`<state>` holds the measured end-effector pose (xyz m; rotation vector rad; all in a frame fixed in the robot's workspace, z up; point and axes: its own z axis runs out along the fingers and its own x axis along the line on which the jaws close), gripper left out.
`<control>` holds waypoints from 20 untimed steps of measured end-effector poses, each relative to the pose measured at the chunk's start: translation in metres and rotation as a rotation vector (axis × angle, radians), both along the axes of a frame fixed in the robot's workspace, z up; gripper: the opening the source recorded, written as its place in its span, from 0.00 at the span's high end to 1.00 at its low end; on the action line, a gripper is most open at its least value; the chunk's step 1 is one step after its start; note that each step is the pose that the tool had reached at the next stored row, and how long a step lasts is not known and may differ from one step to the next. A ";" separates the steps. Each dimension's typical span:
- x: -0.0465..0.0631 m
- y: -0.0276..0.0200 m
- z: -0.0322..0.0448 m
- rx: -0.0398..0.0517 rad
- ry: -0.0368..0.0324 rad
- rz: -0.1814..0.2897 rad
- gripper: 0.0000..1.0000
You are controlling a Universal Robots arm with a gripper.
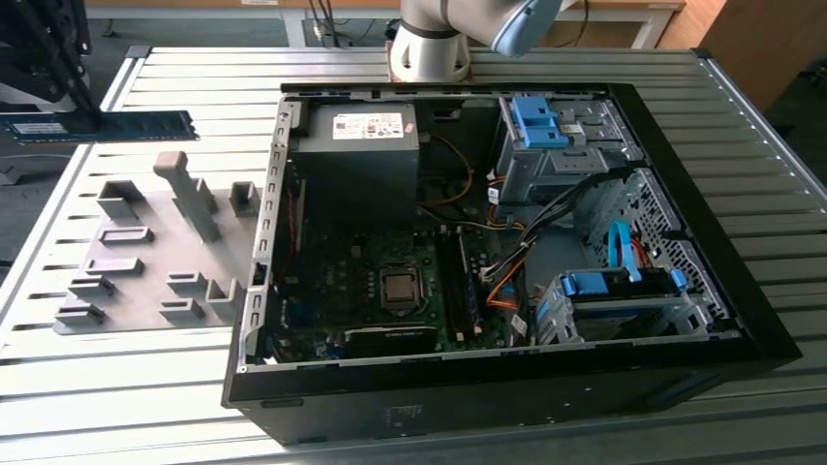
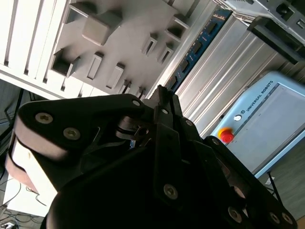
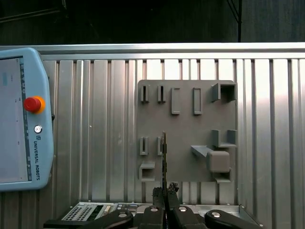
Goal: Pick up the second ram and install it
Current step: 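Pick up the second ram and move it above second insertion slot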
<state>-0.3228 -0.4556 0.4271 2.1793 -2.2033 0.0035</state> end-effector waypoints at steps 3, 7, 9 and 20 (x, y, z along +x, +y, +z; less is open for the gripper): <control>0.007 0.0000 -0.0002 0.0000 -0.0001 0.000 0.86; 0.015 0.0000 -0.0004 0.0001 0.0000 0.000 0.86; 0.019 0.0000 -0.0004 0.0000 0.0000 0.000 0.86; 0.057 0.0000 -0.0014 0.0001 0.0000 0.000 0.86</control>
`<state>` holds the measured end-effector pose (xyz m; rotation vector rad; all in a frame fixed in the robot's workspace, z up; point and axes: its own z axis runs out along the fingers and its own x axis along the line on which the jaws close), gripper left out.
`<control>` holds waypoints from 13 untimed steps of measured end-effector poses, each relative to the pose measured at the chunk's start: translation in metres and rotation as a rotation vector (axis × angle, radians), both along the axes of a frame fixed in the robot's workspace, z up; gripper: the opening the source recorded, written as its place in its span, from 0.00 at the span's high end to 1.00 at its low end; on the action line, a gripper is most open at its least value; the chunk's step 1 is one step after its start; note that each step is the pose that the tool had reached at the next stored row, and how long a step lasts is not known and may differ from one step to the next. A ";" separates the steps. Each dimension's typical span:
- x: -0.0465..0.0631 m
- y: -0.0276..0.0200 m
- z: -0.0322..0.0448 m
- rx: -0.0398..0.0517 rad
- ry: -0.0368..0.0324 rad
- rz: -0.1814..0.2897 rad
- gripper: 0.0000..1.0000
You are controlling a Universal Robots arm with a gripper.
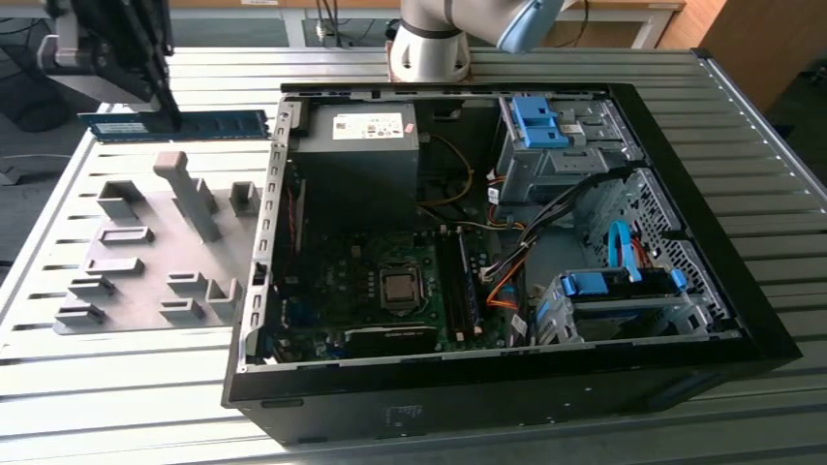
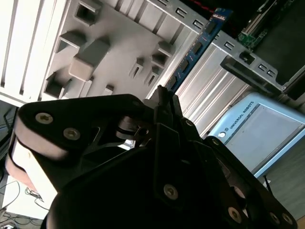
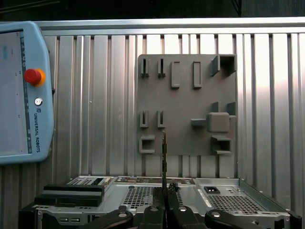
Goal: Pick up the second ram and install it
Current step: 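Pick up the second ram and move it above second insertion slot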
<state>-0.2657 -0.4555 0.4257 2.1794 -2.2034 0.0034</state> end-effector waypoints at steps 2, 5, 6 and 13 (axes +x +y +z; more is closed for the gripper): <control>0.007 0.0000 -0.0001 -0.0001 0.0001 0.000 0.86; 0.018 0.0000 -0.0006 0.0000 0.0000 0.000 0.86; 0.021 0.0000 -0.0007 0.0000 0.0000 0.000 0.86; 0.042 0.0000 -0.0017 0.0000 -0.0001 0.000 0.86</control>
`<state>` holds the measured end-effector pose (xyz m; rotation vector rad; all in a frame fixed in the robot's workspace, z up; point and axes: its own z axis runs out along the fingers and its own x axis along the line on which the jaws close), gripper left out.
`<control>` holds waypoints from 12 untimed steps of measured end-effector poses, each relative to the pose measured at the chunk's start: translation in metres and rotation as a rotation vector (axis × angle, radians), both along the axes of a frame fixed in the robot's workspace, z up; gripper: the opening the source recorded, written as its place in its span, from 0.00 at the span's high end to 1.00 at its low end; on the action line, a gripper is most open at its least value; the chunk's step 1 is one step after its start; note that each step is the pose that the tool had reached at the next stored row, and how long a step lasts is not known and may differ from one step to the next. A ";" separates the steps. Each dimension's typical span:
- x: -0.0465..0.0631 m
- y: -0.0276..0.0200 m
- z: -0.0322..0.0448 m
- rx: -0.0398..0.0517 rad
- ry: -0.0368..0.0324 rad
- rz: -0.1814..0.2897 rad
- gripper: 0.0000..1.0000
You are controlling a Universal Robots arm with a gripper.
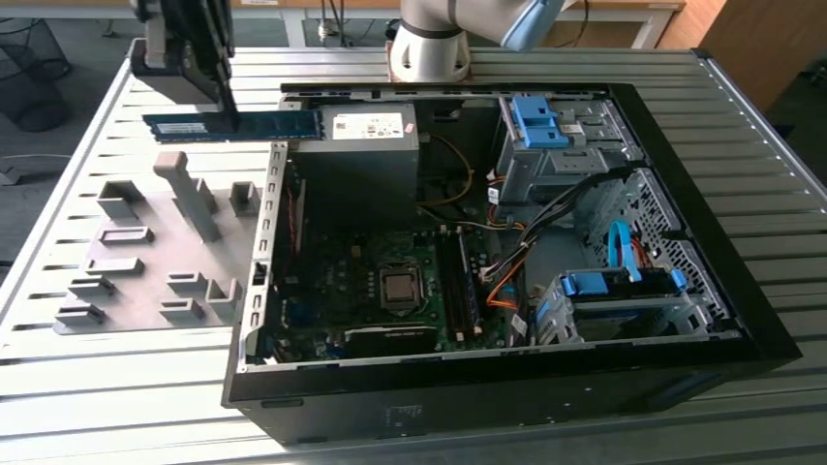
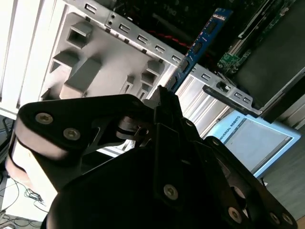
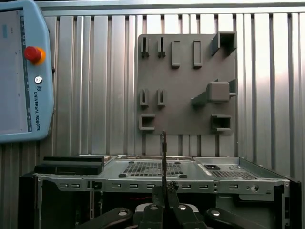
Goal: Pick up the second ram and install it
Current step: 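Pick up the second ram and move it above second insertion slot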
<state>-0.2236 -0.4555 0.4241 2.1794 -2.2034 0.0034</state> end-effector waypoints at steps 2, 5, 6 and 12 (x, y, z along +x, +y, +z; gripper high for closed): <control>0.006 0.0000 -0.0002 -0.0001 0.0001 0.000 0.86; 0.015 0.0000 -0.0006 -0.0001 0.0001 0.000 0.86; 0.018 0.0000 -0.0007 -0.0001 0.0001 0.000 0.86; 0.034 0.0000 -0.0015 -0.0001 0.0001 0.000 0.86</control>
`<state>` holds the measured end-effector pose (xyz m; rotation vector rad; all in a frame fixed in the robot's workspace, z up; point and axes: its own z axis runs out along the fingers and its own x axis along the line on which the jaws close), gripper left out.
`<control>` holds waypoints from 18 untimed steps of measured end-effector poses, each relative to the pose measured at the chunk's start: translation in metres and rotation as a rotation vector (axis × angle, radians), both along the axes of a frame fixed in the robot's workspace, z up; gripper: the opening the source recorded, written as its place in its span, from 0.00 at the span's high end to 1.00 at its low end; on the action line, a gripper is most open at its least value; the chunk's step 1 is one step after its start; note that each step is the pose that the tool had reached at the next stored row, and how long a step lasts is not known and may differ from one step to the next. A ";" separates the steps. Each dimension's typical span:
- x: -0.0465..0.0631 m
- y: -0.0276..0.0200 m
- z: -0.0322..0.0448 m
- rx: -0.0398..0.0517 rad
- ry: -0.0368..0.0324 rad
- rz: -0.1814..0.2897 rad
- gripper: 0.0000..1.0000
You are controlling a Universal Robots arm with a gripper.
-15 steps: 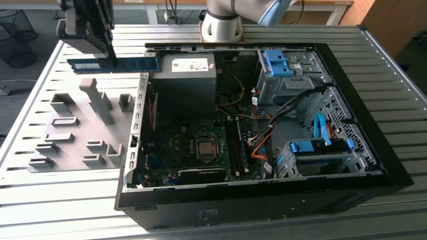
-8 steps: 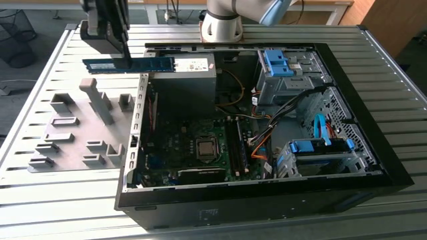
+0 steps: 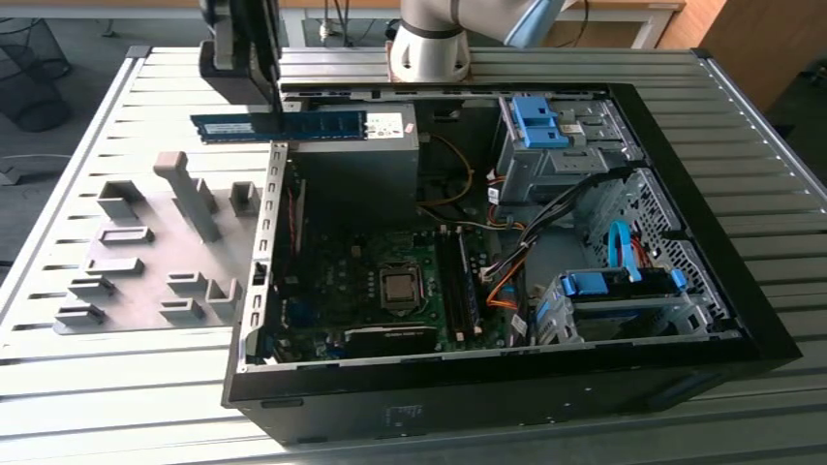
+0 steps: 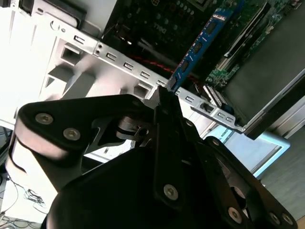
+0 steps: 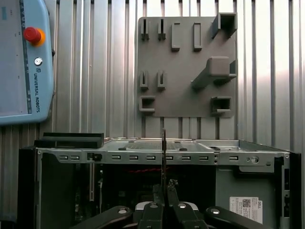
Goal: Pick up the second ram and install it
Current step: 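Pick up the second ram and move it above second insertion slot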
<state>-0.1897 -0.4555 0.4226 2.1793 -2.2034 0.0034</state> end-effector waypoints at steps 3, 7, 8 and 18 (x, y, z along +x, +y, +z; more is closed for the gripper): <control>0.006 0.0000 -0.0004 0.0000 -0.0001 0.000 0.86; 0.008 -0.0001 -0.0005 0.0000 0.0000 0.000 0.86; 0.008 0.0000 -0.0004 0.0000 0.0000 0.000 0.86; 0.039 0.0000 -0.0028 0.0000 0.0000 0.000 0.86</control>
